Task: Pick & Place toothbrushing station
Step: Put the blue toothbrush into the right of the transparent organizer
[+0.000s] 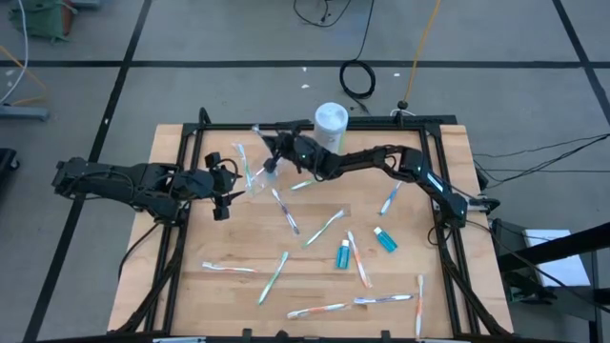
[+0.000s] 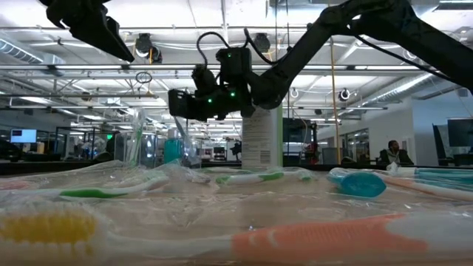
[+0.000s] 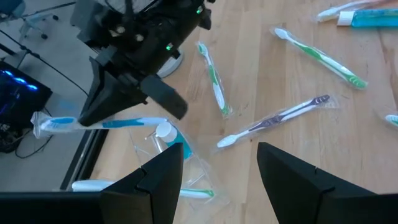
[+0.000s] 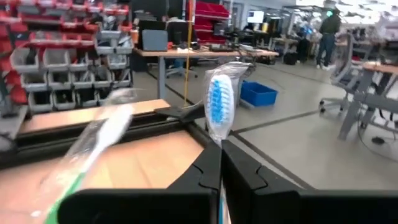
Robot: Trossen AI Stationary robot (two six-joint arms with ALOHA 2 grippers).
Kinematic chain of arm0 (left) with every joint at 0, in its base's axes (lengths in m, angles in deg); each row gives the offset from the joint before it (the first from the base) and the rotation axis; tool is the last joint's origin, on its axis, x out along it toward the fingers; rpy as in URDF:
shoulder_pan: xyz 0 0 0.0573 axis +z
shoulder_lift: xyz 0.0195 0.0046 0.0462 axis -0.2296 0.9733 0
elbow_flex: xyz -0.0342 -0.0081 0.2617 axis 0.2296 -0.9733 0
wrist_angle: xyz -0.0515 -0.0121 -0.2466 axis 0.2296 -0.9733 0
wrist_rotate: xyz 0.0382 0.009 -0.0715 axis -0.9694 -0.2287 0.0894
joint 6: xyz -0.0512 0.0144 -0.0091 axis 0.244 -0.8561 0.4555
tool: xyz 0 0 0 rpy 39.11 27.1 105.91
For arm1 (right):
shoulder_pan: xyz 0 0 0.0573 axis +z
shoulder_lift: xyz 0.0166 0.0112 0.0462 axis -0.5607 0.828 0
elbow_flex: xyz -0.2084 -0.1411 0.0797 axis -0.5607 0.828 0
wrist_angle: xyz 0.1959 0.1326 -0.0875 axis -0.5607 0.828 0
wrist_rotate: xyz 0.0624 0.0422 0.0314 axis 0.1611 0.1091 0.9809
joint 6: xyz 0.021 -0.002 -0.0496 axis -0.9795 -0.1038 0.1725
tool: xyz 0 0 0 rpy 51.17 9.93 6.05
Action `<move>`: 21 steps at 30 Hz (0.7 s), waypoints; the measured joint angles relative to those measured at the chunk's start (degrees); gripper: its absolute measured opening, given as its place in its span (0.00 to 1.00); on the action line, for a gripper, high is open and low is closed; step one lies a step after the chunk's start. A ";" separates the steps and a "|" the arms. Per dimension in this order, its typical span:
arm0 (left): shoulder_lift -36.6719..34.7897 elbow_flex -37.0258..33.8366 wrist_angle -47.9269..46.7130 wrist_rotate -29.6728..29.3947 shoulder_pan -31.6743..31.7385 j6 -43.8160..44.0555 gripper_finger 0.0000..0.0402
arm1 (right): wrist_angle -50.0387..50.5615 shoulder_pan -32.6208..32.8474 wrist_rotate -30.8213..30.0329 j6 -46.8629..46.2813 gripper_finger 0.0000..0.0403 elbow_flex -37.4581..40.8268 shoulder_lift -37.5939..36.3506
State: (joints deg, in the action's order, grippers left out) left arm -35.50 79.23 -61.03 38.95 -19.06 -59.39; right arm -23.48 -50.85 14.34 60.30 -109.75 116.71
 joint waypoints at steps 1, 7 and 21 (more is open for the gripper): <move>0.00 0.00 -0.20 0.00 0.00 -0.01 0.53 | -0.08 0.29 0.06 0.98 0.00 0.00 0.00; 0.00 -0.01 -0.32 0.00 0.00 -0.01 0.53 | -0.07 1.81 -0.45 2.72 0.03 0.00 -0.02; 0.00 0.00 -0.30 0.00 0.00 -0.01 0.53 | 0.34 6.00 -22.69 6.30 0.12 0.00 -0.02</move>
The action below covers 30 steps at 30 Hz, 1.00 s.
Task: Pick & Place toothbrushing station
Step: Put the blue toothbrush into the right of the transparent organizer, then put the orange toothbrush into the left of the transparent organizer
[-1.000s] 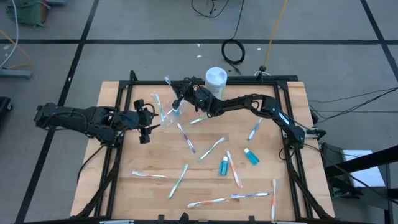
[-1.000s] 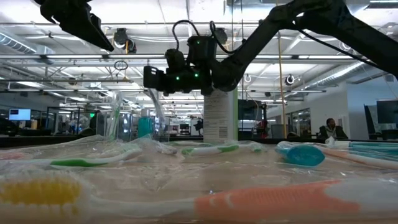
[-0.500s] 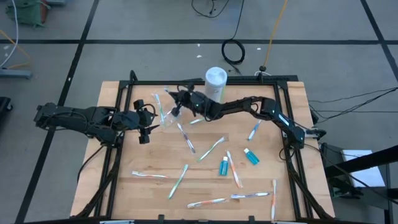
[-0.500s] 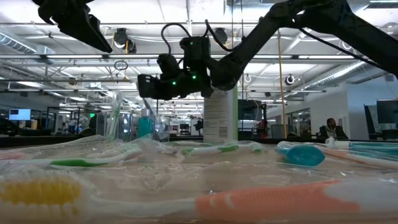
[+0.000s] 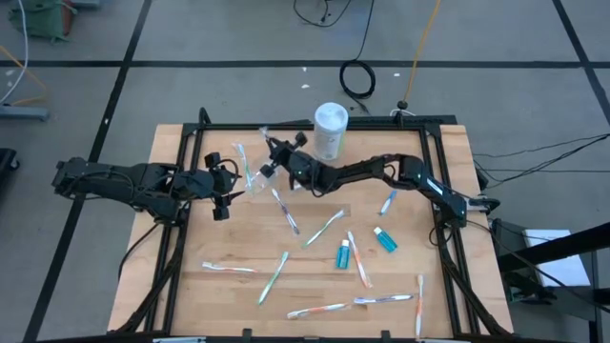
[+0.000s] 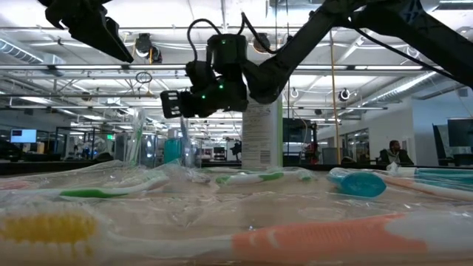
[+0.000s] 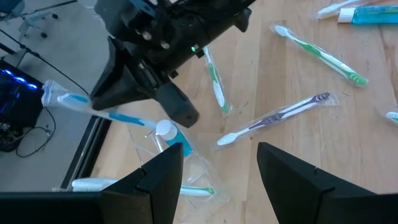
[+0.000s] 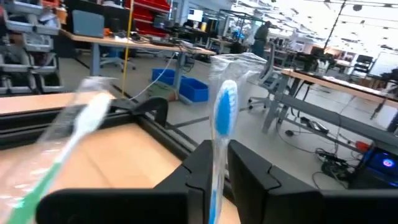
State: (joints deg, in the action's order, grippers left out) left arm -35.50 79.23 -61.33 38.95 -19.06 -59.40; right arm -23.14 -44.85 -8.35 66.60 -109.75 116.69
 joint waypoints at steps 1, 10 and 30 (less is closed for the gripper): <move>0.01 0.00 0.00 0.00 0.00 0.00 0.53 | 0.94 0.06 0.04 -0.04 0.13 0.00 -0.02; 0.00 0.01 0.03 0.00 0.01 0.00 0.53 | 8.04 -0.86 0.18 -4.85 0.29 0.04 -0.04; 0.02 0.00 0.09 0.31 0.02 0.70 0.53 | 38.55 5.25 5.88 -0.79 0.38 0.00 -10.95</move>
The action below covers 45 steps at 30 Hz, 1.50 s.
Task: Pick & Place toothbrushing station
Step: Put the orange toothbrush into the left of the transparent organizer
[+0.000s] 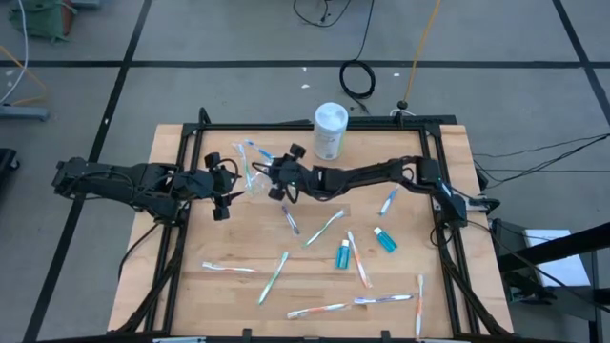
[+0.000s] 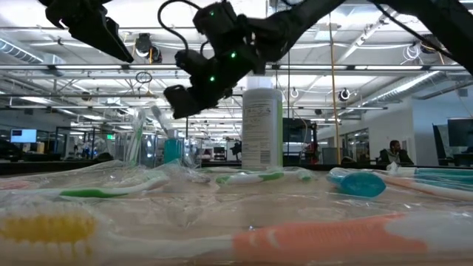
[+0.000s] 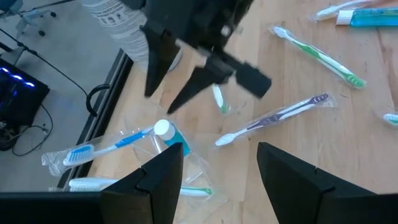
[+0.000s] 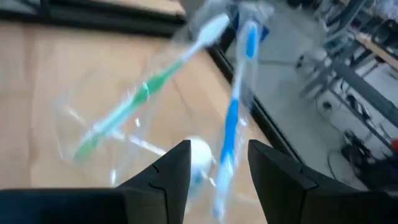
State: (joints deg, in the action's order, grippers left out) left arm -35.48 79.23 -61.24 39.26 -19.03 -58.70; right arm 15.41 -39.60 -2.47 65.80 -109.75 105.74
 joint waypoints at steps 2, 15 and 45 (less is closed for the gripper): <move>-0.02 0.00 0.06 0.02 -0.02 -0.01 0.53 | 6.11 0.57 0.10 -1.21 0.37 0.03 -2.16; -0.01 0.00 0.09 0.14 -0.02 2.21 0.53 | 37.64 5.31 0.29 -12.20 0.36 0.09 -9.47; 0.00 0.00 0.31 2.51 -0.02 5.33 0.53 | 57.75 14.19 24.36 -20.81 0.35 2.22 -9.89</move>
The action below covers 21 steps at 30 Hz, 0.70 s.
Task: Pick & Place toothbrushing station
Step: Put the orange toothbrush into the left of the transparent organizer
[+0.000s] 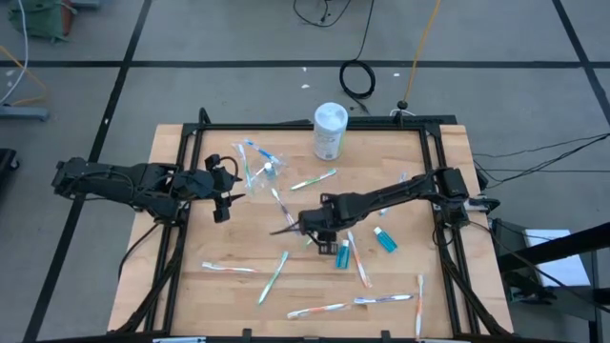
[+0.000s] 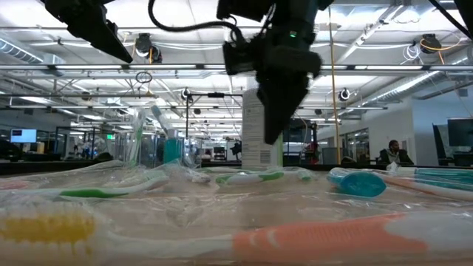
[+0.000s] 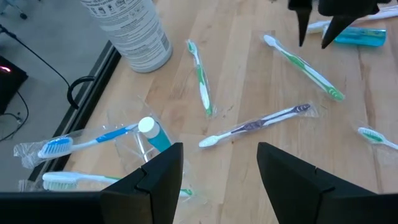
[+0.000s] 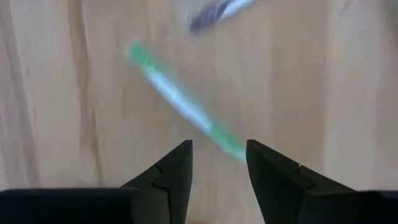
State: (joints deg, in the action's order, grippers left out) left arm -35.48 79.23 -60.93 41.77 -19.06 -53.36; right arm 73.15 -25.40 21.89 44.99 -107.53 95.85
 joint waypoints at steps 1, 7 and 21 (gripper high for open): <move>0.00 0.00 -0.01 0.00 0.00 0.00 0.53 | 0.55 0.31 0.04 -1.20 0.35 1.14 -0.60; 0.00 0.00 -0.01 0.00 0.00 -0.02 0.53 | -0.89 0.86 -0.32 -8.44 0.35 11.38 -8.33; -0.01 0.00 0.19 0.00 0.01 -0.04 0.53 | -15.20 -0.92 -12.81 -39.17 0.35 45.90 -43.55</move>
State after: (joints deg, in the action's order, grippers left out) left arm -35.49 79.23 -60.74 41.77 -19.04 -53.40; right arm 57.95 -26.32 9.09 5.82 -61.63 52.30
